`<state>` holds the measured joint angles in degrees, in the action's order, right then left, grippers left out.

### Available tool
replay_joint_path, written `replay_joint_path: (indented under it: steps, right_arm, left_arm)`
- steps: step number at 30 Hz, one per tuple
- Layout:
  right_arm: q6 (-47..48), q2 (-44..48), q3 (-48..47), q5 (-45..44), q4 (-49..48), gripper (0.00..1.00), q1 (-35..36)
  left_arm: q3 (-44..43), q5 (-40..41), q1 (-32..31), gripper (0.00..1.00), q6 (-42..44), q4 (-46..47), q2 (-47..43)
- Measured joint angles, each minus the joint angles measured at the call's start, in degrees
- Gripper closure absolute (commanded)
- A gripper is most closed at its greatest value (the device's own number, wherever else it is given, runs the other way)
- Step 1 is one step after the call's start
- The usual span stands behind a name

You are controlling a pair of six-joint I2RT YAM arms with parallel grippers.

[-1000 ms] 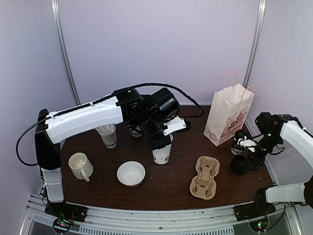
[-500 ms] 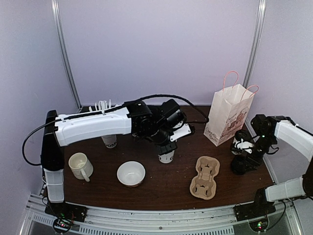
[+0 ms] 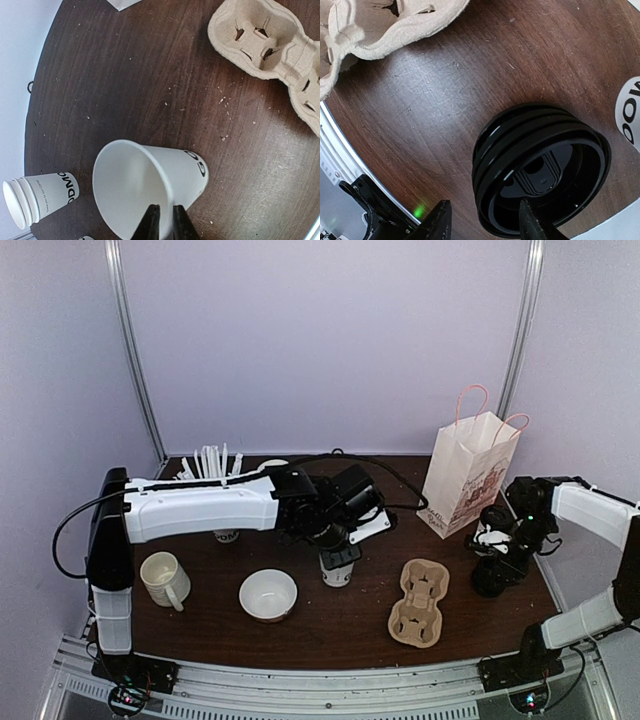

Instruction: Pack the takeout coffee

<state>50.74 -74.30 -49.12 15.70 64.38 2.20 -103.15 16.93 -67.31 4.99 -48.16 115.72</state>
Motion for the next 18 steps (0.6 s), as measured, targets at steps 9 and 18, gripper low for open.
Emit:
replay_joint_path:
  steps: [9, 18]
  right_arm:
    - [-0.09, -2.03, -0.13, 1.55, -0.39, 0.69, 0.0]
    - [-0.83, -2.08, -0.13, 1.84, -0.55, 0.76, 0.04]
  left_arm:
    - [0.33, 0.26, -0.46, 0.6, -0.85, 0.28, 0.0]
    - [0.35, 1.55, -0.79, 0.58, -0.87, 0.28, 0.0]
